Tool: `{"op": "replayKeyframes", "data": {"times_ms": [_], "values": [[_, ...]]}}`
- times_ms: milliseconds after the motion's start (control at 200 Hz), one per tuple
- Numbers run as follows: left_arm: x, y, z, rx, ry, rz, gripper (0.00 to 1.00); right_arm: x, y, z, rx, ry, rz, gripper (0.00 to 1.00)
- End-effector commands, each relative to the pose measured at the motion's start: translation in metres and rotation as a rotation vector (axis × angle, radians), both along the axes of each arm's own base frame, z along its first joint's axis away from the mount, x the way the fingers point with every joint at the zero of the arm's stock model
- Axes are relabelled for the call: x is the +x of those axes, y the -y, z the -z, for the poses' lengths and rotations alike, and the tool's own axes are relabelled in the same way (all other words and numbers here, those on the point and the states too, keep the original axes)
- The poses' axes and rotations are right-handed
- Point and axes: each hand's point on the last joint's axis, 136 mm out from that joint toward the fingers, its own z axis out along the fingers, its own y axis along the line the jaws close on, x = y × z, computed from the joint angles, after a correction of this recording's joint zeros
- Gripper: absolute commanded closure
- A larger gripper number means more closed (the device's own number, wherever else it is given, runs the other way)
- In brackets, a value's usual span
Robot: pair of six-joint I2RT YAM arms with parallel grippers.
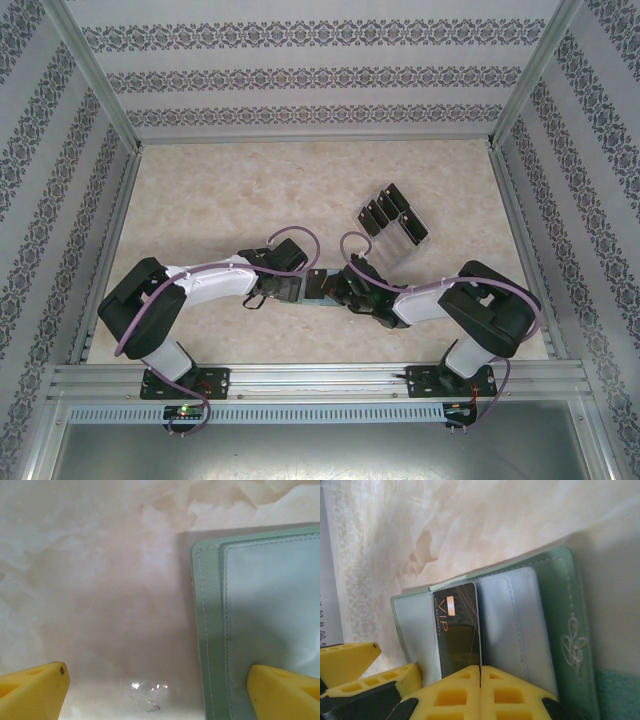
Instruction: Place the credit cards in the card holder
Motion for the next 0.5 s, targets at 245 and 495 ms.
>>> {"op": "replayKeyframes", "data": {"times_ms": [245, 495], "values": [[-0.025, -0.024, 0.02, 0.116, -0.083, 0.007, 0.07, -0.008, -0.006, 0.013, -0.031, -0.025, -0.033, 1.0], [-0.025, -0.024, 0.02, 0.116, -0.083, 0.009, 0.07, -0.01, -0.014, 0.012, -0.029, -0.024, -0.05, 1.0]]}}
